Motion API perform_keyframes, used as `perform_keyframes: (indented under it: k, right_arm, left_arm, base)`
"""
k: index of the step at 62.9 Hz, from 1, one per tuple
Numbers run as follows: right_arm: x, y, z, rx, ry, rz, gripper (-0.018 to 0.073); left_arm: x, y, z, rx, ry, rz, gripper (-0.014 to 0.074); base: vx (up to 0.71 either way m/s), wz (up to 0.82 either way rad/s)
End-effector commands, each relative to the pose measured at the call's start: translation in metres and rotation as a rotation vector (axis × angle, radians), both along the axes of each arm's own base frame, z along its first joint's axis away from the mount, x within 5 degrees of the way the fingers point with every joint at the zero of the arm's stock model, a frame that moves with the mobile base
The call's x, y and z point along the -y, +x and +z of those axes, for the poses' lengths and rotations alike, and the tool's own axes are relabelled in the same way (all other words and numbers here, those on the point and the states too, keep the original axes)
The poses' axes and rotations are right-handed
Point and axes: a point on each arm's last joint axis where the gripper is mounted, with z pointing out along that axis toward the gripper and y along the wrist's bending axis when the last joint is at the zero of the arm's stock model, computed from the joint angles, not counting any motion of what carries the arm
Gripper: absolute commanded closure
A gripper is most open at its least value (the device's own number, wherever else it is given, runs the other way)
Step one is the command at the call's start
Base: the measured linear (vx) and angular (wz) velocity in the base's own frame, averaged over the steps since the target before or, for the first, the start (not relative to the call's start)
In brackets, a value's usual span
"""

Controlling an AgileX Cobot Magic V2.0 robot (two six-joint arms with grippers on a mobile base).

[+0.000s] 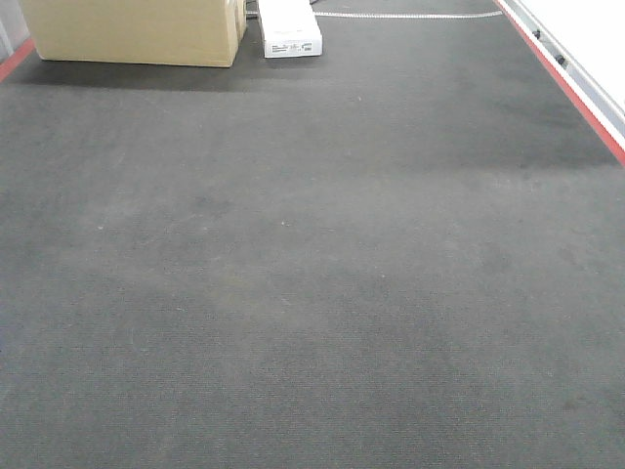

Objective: Pour parts from conveyor to right shelf
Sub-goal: 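Lift the blue block off the belt with the left gripper, then drive away from the conveyor holding the block in the left gripper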

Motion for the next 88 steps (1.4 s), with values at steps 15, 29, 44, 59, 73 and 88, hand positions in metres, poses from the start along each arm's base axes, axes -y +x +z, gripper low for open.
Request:
perform_keyframes:
  k: [15,29,44,59,73,88]
  right_arm:
    - [0.0006,-0.001,0.0022,0.071,-0.017,-0.01,0.0568]
    - [0.0006,-0.001,0.0022,0.071,-0.017,-0.01,0.0568]
    - [0.0006,-0.001,0.0022,0.071,-0.017,-0.01,0.0568]
    - [0.0006,-0.001,0.0022,0.071,-0.017,-0.01,0.0568]
    - [0.0006,-0.001,0.0021,0.07,-0.019,-0.01,0.0568]
    - [0.0006,-0.001,0.0021,0.07,-0.019,-0.01,0.0568]
  left_arm:
    - [0.0008,0.0012,0.0151,0.094,-0.037,-0.004,0.0603]
    - [0.0008,0.0012,0.0151,0.094,-0.037,-0.004,0.0603]
    - [0.0008,0.0012,0.0151,0.094,-0.037,-0.004,0.0603]
    - [0.0008,0.0012,0.0151,0.094,-0.037,-0.004,0.0603]
    - [0.0008,0.0012,0.0151,0.094,-0.037,-0.004,0.0603]
    - [0.0008,0.0012,0.0151,0.093,-0.037,-0.004,0.0603]
  base:
    - [0.0,0.0]
    - [-0.02,0.01]
    - [-0.19,0.06]
    - [-0.42,-0.08]
    - [-0.5,-0.09]
    - [-0.47,-0.03]
